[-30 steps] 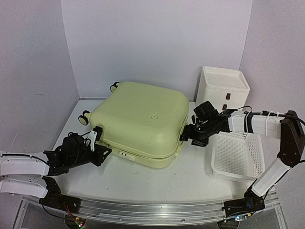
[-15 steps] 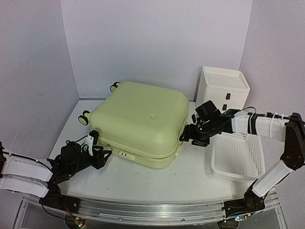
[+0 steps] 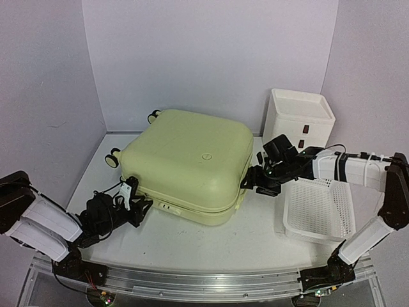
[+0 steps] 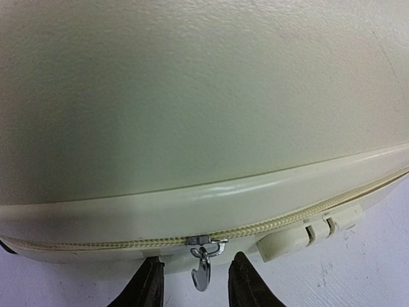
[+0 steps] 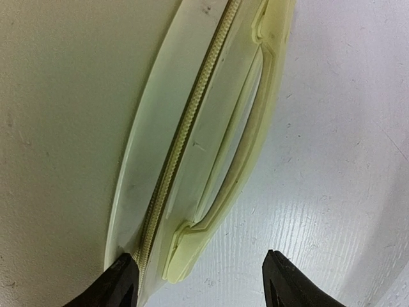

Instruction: Open, take out, and arrange the luggage

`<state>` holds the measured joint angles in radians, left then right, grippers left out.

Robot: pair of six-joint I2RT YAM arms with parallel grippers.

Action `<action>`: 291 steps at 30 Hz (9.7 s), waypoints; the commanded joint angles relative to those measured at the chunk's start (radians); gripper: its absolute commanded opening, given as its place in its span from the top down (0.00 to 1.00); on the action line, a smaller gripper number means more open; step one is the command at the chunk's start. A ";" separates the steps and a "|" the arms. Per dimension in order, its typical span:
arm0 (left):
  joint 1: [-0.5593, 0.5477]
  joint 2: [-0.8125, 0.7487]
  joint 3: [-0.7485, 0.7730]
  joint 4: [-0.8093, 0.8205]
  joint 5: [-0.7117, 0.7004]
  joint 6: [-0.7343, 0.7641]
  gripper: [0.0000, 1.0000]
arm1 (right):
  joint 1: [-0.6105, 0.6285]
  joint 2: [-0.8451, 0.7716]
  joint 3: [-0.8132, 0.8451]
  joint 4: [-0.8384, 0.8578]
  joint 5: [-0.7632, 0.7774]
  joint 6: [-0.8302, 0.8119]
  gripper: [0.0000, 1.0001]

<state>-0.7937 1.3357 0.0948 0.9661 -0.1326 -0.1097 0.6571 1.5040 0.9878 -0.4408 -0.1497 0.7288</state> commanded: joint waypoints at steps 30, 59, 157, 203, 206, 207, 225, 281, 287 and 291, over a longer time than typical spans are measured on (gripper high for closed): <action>-0.001 0.118 -0.034 0.373 -0.042 0.049 0.95 | 0.015 -0.026 0.006 0.066 0.034 0.070 0.34; 0.000 -0.562 0.173 -0.880 0.042 -0.250 1.00 | -0.063 0.113 0.007 0.225 0.101 0.205 0.45; 0.896 0.491 0.651 -0.010 0.818 -0.440 1.00 | -0.346 0.584 0.593 -0.512 -0.300 -0.838 1.00; 0.480 0.204 0.387 -0.163 0.788 -0.482 1.00 | 0.250 0.300 1.043 -0.751 0.089 -0.756 0.18; 0.428 0.123 0.322 -0.159 0.747 -0.465 1.00 | 0.336 0.380 1.130 -0.752 0.089 -0.899 0.18; 0.406 0.104 0.303 -0.159 0.735 -0.455 1.00 | 0.361 0.403 1.153 -0.751 0.090 -0.951 0.18; 0.229 -0.080 0.104 -0.140 0.672 -0.305 1.00 | 0.524 0.746 1.501 -0.720 0.013 -1.421 0.26; 0.157 -0.031 0.140 -0.090 0.142 -0.103 1.00 | 0.560 0.704 1.325 -0.945 -0.141 -1.514 0.75; 0.336 0.071 0.132 0.056 0.267 -0.186 1.00 | 0.530 0.630 1.245 -0.962 -0.233 -1.482 0.77; 0.394 0.123 0.148 0.136 0.398 -0.162 1.00 | 0.500 0.594 1.193 -0.965 -0.268 -1.467 0.78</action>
<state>-0.4980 1.4239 0.2111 0.9691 0.2928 -0.2584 1.1973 2.2044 2.2288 -1.1816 -0.2516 -0.8688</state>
